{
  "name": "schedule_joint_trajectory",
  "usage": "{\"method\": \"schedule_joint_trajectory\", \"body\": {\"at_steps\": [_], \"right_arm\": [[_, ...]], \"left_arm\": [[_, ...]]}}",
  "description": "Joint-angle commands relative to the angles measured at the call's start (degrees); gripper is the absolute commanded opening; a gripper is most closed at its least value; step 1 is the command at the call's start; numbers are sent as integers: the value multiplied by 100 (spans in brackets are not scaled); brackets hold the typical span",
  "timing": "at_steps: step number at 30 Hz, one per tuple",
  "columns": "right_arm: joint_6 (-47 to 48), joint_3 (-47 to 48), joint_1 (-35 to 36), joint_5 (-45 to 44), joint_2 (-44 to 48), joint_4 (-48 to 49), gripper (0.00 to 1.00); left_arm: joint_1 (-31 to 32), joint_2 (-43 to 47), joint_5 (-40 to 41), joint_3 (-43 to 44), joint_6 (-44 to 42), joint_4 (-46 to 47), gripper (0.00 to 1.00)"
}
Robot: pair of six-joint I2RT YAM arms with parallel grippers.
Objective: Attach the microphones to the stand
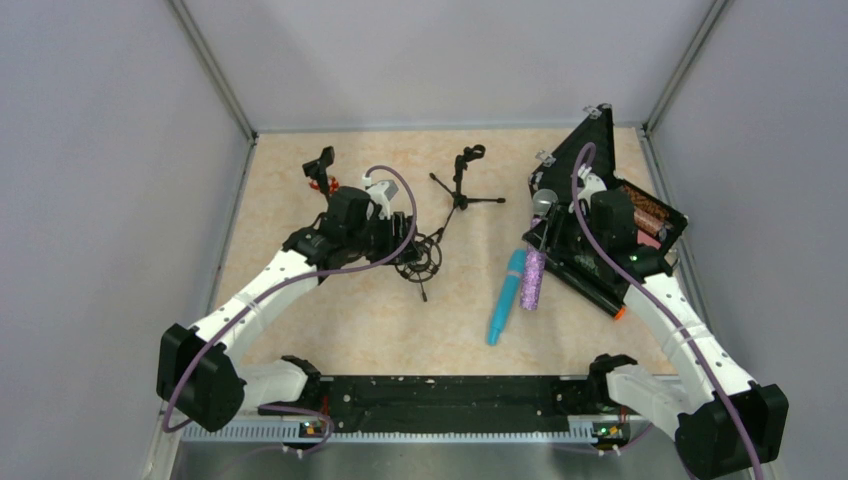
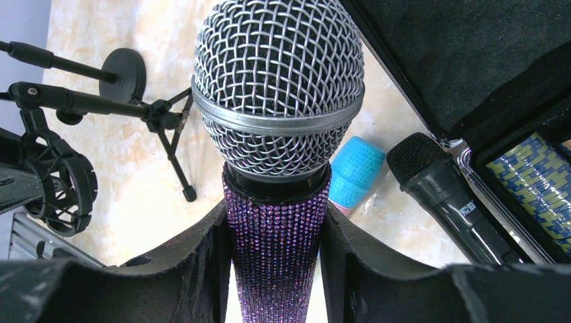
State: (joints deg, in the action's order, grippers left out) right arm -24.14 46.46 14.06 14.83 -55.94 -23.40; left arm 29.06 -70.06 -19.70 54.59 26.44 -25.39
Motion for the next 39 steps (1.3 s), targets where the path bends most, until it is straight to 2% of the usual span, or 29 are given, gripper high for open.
{"method": "schedule_joint_trajectory", "body": {"at_steps": [1,3,8,11,21,32,39], "right_arm": [[-46,92,-62,20,47,311,0],[-42,91,-58,5,48,311,0],[-36,87,-62,3,50,311,0],[-33,83,-60,2,54,310,0],[-38,100,-66,20,55,312,0],[-29,100,-55,28,43,312,0],[-55,100,-61,39,17,318,0]], "left_arm": [[65,19,3,197,-121,245,51],[71,62,59,212,-180,188,55],[71,208,445,290,-358,-138,78],[60,355,728,288,-467,-286,84],[65,819,1678,421,-743,-916,89],[63,1417,2854,137,-837,-997,89],[56,1515,3218,-5,-754,-1069,89]]}}
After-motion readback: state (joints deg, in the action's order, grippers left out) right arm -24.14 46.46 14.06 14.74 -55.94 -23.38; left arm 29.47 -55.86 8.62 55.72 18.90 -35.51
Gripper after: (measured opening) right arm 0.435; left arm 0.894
